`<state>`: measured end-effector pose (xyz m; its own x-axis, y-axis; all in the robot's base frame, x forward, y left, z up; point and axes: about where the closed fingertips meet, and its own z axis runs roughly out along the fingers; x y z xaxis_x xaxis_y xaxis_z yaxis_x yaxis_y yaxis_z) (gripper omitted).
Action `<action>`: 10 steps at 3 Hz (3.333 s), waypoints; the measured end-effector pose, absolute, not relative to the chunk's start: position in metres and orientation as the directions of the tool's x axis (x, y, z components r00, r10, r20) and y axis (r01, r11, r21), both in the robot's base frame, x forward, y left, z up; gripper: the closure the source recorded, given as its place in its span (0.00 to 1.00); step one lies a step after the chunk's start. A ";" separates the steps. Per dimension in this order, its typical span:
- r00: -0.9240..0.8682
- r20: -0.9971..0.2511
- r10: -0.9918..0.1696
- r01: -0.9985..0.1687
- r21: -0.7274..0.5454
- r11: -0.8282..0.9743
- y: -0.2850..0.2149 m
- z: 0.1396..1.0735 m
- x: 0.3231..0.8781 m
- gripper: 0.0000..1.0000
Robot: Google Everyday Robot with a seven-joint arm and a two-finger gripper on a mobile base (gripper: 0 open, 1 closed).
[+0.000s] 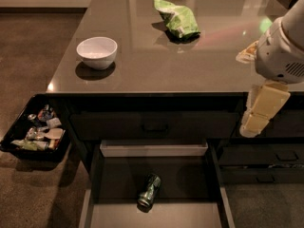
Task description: Pick green can from middle drawer and place on counter
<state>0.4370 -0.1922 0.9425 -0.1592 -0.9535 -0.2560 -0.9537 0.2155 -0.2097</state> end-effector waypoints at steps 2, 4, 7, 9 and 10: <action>-0.148 -0.271 -0.951 -0.960 -0.193 0.204 -0.181 0.923 0.437 0.00; 0.035 -0.401 -0.915 -0.995 -0.097 0.004 -0.083 0.788 0.422 0.00; 0.102 -0.458 -0.883 -0.995 -0.034 -0.098 -0.054 0.672 0.440 0.00; 0.155 -0.508 -0.848 -0.981 0.024 -0.194 -0.025 0.606 0.436 0.00; 0.162 -0.525 -0.836 -0.977 0.032 -0.209 -0.021 0.560 0.437 0.00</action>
Offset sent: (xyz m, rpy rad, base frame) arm 0.0011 0.0334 -0.0658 0.0596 0.0578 0.0497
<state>0.4370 -0.0215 0.5604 0.1620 -0.8358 -0.5245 -0.9773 -0.2093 0.0317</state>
